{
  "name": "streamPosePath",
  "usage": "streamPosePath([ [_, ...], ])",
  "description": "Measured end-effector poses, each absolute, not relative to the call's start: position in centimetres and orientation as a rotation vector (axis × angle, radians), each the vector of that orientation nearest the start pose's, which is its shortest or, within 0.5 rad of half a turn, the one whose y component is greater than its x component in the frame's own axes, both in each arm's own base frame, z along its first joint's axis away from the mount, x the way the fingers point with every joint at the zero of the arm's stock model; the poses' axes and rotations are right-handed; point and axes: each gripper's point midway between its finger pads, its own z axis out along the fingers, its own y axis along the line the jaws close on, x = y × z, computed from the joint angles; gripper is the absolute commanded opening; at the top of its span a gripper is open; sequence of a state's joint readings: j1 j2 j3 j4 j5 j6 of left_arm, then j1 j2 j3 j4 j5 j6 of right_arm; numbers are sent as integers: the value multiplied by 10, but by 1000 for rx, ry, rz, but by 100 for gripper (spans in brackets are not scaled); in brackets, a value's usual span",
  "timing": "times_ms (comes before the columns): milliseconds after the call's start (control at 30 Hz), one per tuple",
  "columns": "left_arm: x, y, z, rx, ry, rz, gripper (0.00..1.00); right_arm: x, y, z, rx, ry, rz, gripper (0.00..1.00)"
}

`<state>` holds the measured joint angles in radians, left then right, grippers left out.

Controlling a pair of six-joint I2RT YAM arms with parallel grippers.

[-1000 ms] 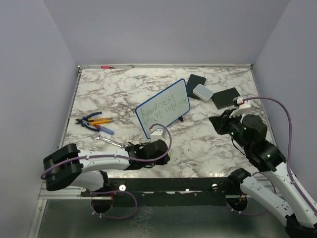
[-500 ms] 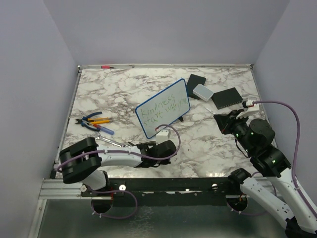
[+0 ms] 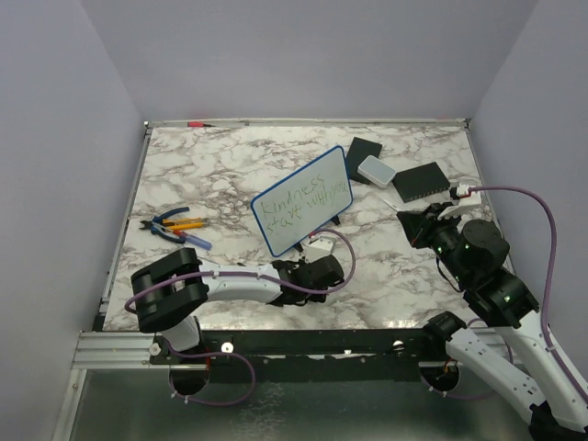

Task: Write a sentence on the whiteboard
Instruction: Close the whiteboard marker at the center of the board.

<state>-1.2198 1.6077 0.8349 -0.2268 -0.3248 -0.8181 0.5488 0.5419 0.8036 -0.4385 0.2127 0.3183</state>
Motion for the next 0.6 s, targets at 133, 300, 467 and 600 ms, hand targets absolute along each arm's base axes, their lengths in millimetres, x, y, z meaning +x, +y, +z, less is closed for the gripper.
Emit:
streamPosePath([
  [133,151,-327,23,411,2511,-387,27,229,111,287,-46,1769,445,1],
  [300,152,-322,21,444,2512,-346,0,230,111,286,-44,1773,441,1],
  [467,153,-319,23,505,2490,-332,0,228,115,287,-63,1773,460,2],
  [600,152,-300,38,653,2423,-294,0,221,133,290,-170,1764,546,1],
])
